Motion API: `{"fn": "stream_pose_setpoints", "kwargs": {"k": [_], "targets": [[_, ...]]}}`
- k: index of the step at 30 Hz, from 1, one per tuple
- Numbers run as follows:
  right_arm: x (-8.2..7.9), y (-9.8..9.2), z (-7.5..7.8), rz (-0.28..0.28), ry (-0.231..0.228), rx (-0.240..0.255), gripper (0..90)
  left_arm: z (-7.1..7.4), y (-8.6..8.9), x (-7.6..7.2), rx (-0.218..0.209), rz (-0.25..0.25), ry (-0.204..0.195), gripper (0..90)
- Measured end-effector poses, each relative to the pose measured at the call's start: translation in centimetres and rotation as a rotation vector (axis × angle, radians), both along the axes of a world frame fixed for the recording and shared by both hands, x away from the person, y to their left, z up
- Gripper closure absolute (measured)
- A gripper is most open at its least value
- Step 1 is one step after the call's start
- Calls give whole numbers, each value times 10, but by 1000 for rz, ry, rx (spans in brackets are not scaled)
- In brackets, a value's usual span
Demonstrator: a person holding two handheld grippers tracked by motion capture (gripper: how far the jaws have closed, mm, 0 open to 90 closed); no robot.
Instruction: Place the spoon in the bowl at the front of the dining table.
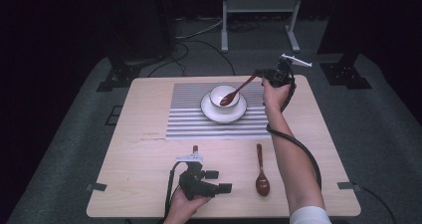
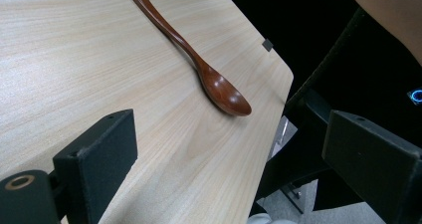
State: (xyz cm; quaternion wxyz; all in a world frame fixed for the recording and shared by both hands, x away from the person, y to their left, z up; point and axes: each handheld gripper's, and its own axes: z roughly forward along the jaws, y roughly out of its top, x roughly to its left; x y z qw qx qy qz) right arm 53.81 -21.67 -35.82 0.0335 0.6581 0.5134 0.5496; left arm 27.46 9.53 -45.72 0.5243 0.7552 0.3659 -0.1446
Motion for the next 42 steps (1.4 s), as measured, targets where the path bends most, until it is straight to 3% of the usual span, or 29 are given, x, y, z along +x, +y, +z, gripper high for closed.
{"fn": "stream_pose_setpoints", "kwargs": {"k": [4, 13, 21, 35, 42], "targets": [[-1, 1, -4, 2, 2, -48, 834, 0, 0, 0, 2, 0, 1, 60], [0, 0, -13, 13, 11, -59, 833, 0, 0, 0, 4, 3, 1, 60], [0, 1, -18, 31, 15, -103, 831, 0, 0, 0, 5, 2, 1, 60], [3, -1, -27, 70, 39, -117, 804, -1, -2, 3, -2, 5, 13, 60], [2, -8, -31, 105, 37, -103, 694, -2, -4, 6, -1, 12, 16, 60]]}}
